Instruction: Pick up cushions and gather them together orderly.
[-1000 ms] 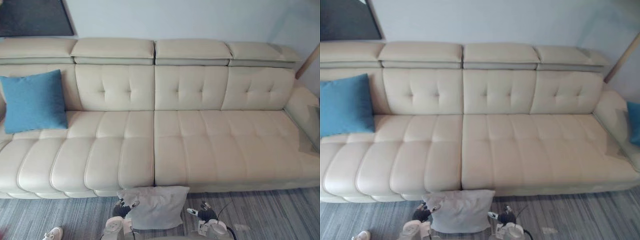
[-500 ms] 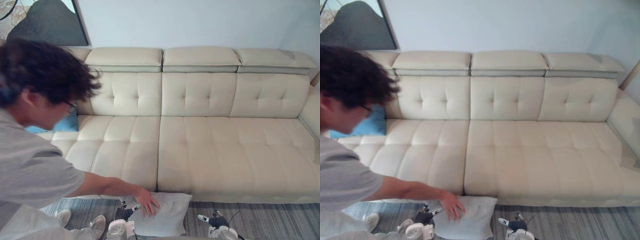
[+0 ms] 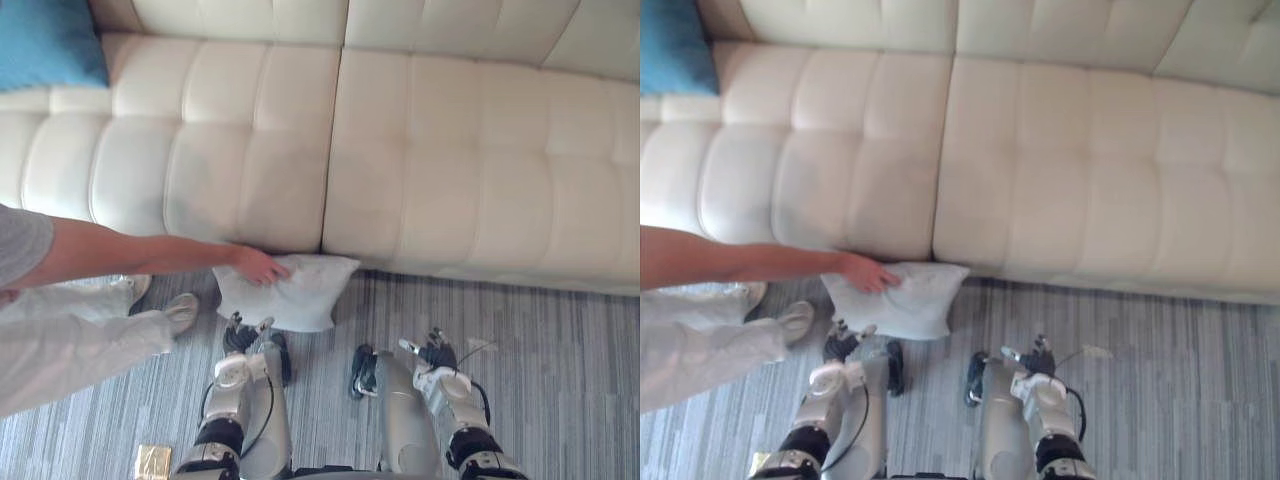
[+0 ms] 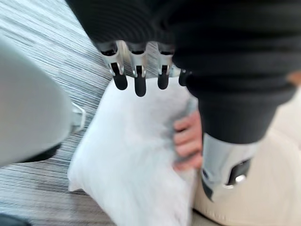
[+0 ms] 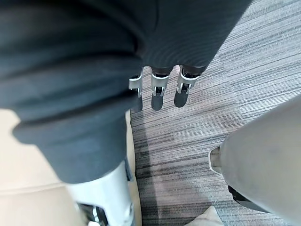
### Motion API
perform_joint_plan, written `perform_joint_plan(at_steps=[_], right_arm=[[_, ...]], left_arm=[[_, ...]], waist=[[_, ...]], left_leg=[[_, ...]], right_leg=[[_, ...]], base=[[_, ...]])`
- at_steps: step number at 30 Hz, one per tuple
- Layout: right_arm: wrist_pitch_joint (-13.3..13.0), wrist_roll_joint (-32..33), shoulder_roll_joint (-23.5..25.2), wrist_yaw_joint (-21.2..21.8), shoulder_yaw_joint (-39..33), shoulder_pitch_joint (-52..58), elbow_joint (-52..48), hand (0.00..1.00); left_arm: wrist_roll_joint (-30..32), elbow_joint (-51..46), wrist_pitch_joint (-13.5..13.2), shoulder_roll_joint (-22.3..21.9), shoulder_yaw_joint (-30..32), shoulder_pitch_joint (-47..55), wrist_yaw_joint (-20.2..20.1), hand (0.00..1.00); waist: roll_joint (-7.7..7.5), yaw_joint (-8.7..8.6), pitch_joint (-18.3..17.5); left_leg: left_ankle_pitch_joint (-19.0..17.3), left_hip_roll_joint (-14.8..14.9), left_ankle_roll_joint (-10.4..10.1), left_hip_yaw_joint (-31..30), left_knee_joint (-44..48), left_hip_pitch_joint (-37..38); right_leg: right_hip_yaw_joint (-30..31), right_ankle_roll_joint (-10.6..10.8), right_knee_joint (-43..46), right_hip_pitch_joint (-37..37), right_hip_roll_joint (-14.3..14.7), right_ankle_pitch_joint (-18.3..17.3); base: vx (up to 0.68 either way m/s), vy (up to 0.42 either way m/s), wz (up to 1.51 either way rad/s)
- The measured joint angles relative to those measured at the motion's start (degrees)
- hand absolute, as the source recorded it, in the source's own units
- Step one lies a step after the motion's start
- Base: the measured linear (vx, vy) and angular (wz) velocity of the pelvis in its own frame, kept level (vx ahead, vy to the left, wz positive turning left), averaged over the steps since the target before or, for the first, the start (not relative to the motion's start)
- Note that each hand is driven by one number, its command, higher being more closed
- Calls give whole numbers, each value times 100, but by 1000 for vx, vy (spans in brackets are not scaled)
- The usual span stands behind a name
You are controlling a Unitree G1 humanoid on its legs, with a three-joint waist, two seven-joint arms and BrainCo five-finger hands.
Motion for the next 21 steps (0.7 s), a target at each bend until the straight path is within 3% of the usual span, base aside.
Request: perform_joint_plan(at_steps=[6, 12, 21], right_arm=[[-3, -2, 6, -178, 127, -410, -16, 0], [-37, -5, 12, -225, 296, -488, -218, 0], [-195, -19, 124, -193, 841, 413, -277, 0]], left_arm=[[-70, -112, 0, -37, -24, -224, 185, 0], [-100, -198, -3, -72, -272, -366, 184, 0], [-5, -210, -14, -275, -721, 217, 86, 0]], waist=[[1, -6, 260], [-2, -16, 267], [-54, -16, 291]], left_leg=[[67, 11, -40, -38, 83, -376], [107, -2, -66, -38, 28, -339], [502, -184, -91, 7, -1321, 1195]], right_leg=[[-32, -92, 157, -394, -45, 51], [-46, -91, 76, -329, -57, 53], [-194, -43, -963, 1114, -69, 249]], base=[[-34, -16, 2], [59, 1, 1], [55, -19, 6]])
